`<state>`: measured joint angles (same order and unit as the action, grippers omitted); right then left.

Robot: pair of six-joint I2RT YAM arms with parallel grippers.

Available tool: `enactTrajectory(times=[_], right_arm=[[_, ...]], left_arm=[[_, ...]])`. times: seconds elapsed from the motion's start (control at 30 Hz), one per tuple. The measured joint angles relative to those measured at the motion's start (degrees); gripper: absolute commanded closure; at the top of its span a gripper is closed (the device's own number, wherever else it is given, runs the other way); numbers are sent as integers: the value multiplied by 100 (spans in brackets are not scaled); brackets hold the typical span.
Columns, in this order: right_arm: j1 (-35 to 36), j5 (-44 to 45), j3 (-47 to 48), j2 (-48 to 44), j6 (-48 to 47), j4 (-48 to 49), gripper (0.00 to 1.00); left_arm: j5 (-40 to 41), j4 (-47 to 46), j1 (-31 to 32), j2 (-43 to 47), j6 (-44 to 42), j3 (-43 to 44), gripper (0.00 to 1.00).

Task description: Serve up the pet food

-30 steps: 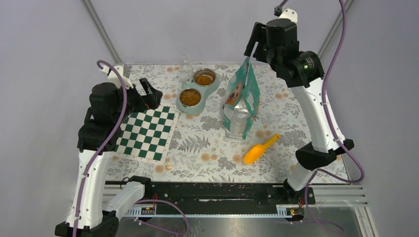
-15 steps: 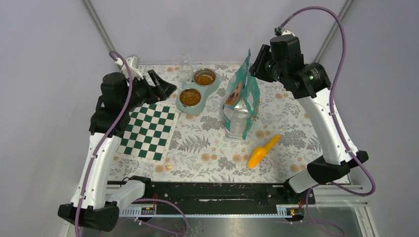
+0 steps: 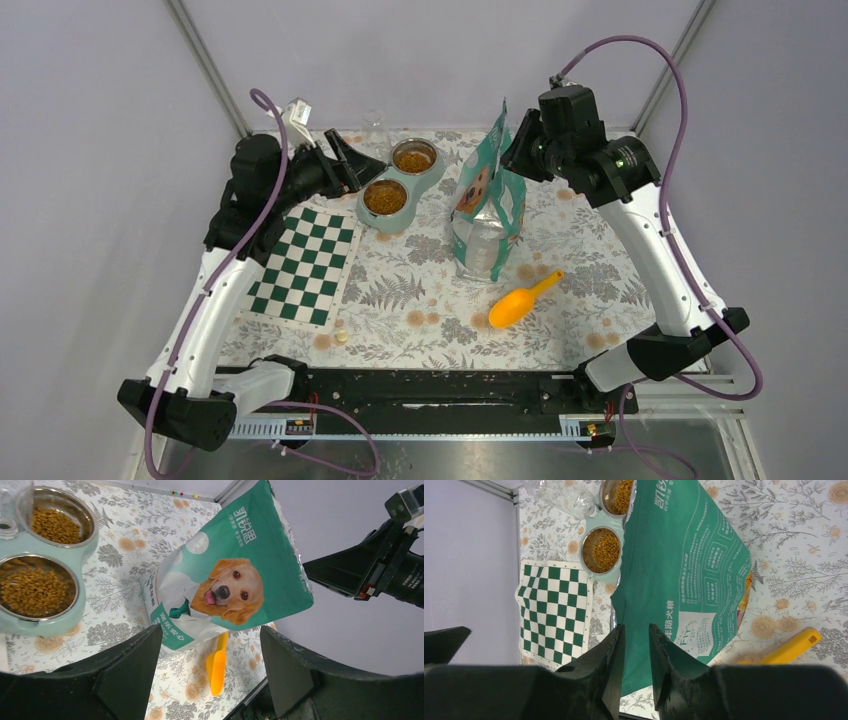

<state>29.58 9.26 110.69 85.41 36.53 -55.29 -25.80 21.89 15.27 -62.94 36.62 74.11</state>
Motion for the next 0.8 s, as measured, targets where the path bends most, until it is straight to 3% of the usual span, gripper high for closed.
enactTrajectory(times=[0.27, 0.67, 0.8], right_arm=[[0, 0, -48, -55, 142, 212, 62], [0, 9, -87, -184, 197, 470, 73], [0, 4, -87, -111, 195, 481, 87]], left_arm=[[4, -306, 387, -509, 192, 168, 29], [9, -568, 704, -1012, 275, 575, 38], [7, -566, 726, -1034, 278, 579, 39]])
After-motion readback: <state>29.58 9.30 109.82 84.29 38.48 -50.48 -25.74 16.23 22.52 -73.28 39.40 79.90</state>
